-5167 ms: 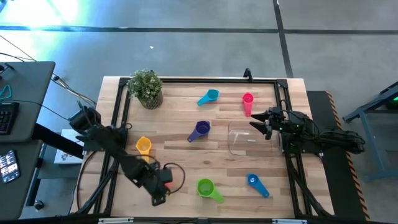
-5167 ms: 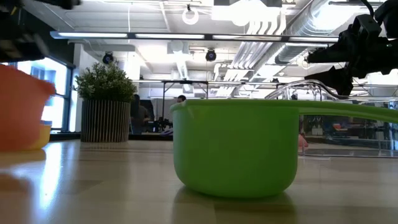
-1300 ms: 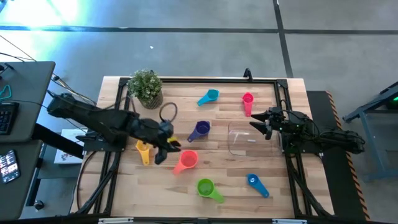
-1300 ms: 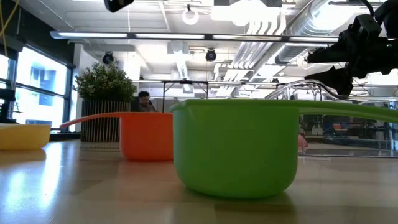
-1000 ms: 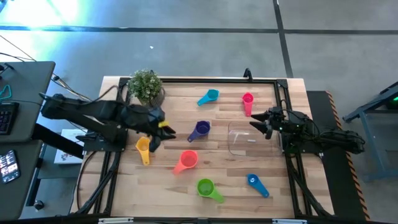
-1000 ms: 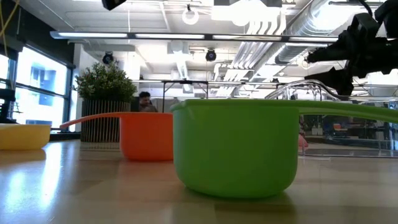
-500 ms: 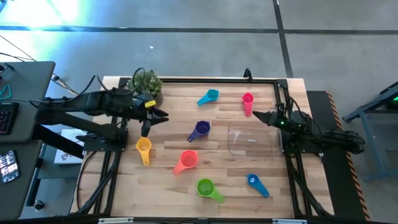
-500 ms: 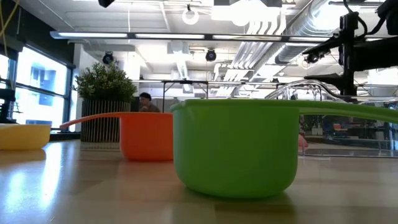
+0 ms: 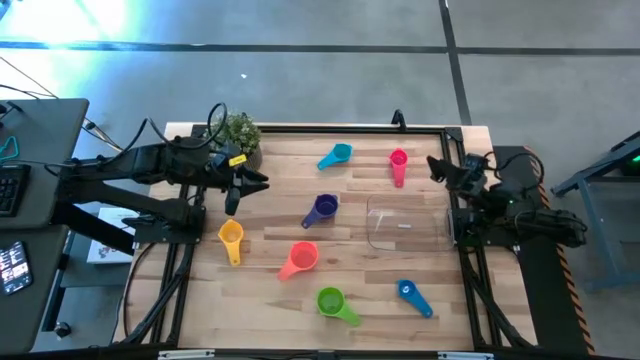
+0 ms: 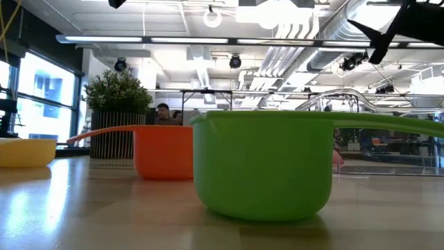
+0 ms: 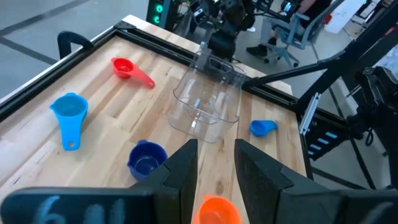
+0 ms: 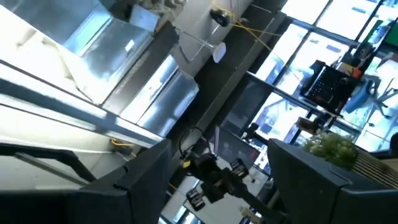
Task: Nest measuring cups in basket
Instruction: Stack the green measuring cup on top of the orange measuring cup
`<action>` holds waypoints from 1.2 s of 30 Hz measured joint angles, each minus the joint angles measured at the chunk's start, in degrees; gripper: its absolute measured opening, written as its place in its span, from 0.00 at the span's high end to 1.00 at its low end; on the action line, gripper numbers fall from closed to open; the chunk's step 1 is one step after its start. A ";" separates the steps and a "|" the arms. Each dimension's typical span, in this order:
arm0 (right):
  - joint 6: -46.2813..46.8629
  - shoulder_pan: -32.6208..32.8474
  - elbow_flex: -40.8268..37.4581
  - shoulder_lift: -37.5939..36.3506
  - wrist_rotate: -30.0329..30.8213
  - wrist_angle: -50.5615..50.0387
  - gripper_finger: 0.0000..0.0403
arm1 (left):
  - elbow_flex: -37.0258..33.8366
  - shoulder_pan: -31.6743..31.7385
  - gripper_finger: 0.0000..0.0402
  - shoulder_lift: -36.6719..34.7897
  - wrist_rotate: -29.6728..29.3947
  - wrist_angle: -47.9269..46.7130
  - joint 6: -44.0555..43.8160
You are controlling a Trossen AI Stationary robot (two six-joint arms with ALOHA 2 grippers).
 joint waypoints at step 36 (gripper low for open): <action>0.28 26.14 69.53 73.73 -3.10 -56.88 0.36 | -0.02 -0.13 0.76 -4.25 1.90 -8.45 -10.10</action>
